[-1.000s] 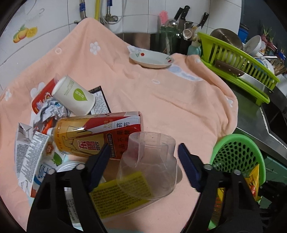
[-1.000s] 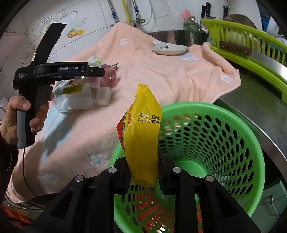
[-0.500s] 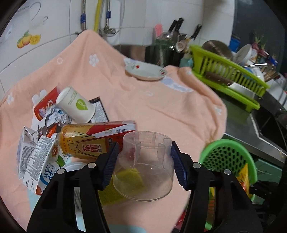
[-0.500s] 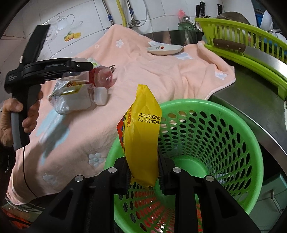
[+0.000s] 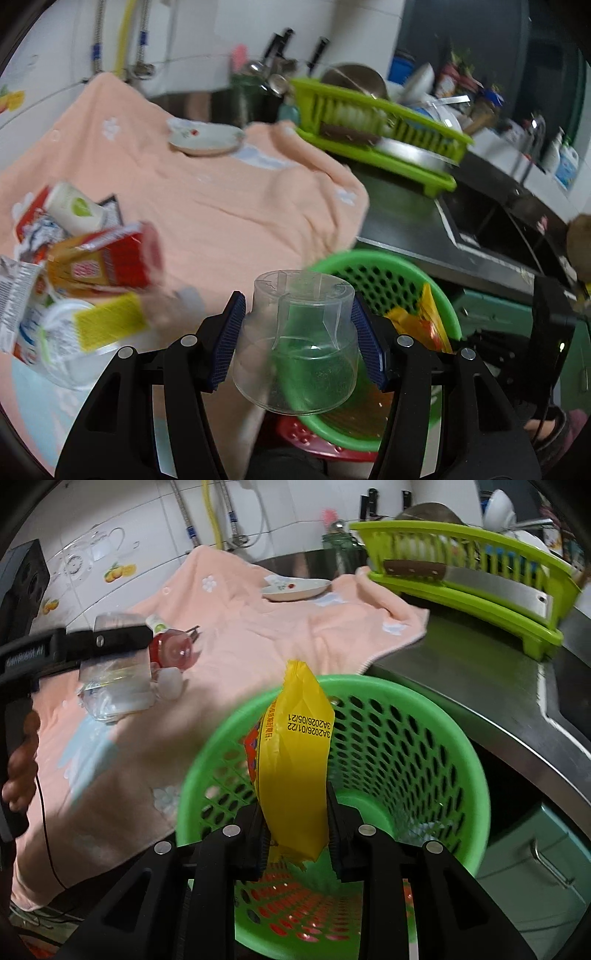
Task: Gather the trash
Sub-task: 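Drop the yellow bag into the green basket while the left gripper grasps the clear cup, then grasp the clear plastic bottle with yellow label using the left gripper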
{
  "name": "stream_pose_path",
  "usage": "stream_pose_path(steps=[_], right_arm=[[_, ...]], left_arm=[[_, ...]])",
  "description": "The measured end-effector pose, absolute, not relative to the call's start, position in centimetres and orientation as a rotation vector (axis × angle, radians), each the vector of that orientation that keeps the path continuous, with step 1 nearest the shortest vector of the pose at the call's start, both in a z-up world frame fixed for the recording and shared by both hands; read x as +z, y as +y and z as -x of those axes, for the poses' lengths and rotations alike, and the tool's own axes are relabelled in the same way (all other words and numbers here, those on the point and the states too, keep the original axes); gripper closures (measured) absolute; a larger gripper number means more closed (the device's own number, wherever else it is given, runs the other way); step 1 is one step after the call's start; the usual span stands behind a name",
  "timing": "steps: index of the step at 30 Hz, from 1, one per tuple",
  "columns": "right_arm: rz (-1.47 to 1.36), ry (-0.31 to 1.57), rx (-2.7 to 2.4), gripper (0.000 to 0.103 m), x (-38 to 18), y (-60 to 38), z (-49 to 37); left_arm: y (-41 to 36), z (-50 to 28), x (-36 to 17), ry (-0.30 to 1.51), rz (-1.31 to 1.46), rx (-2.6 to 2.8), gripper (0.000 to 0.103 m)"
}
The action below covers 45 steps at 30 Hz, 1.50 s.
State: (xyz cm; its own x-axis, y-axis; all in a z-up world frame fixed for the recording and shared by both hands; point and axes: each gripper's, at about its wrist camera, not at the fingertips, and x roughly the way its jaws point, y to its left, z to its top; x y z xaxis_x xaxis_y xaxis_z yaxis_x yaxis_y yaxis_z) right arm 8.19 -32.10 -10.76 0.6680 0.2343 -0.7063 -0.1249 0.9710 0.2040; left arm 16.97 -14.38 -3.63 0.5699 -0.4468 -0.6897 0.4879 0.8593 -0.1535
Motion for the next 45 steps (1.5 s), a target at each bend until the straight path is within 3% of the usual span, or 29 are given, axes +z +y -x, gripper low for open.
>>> stream_pose_path(steps=[9, 12, 17, 24, 32, 45], right_arm=[[-0.158, 0.839, 0.14, 0.076, -12.1, -34.1, -7.1], [-0.167, 0.843, 0.132, 0.072, -12.4, -34.4, -7.1], [-0.171, 0.849, 0.132, 0.061, -12.7, -34.5, -7.3], [-0.171, 0.847, 0.137, 0.047, -12.5, -34.2, -7.7], [-0.153, 0.831, 0.164, 0.041, -11.4, -32.9, -8.1], [-0.114, 0.835, 0.206, 0.033, -10.4, -30.0, -9.4]], left_arm=[[-17.5, -15.7, -6.9, 0.86, -0.114, -0.589, 0.04], [-17.8, -15.3, -7.1, 0.858, -0.127, -0.591, 0.03], [-17.5, -15.0, -6.8, 0.841, -0.155, -0.589, 0.03], [-14.6, -15.2, -4.6, 0.78, -0.212, -0.541, 0.029], [-9.4, -17.2, -2.5, 0.733, -0.307, -0.457, 0.021], [-5.0, -21.5, -4.7, 0.805, -0.467, -0.489, 0.017]])
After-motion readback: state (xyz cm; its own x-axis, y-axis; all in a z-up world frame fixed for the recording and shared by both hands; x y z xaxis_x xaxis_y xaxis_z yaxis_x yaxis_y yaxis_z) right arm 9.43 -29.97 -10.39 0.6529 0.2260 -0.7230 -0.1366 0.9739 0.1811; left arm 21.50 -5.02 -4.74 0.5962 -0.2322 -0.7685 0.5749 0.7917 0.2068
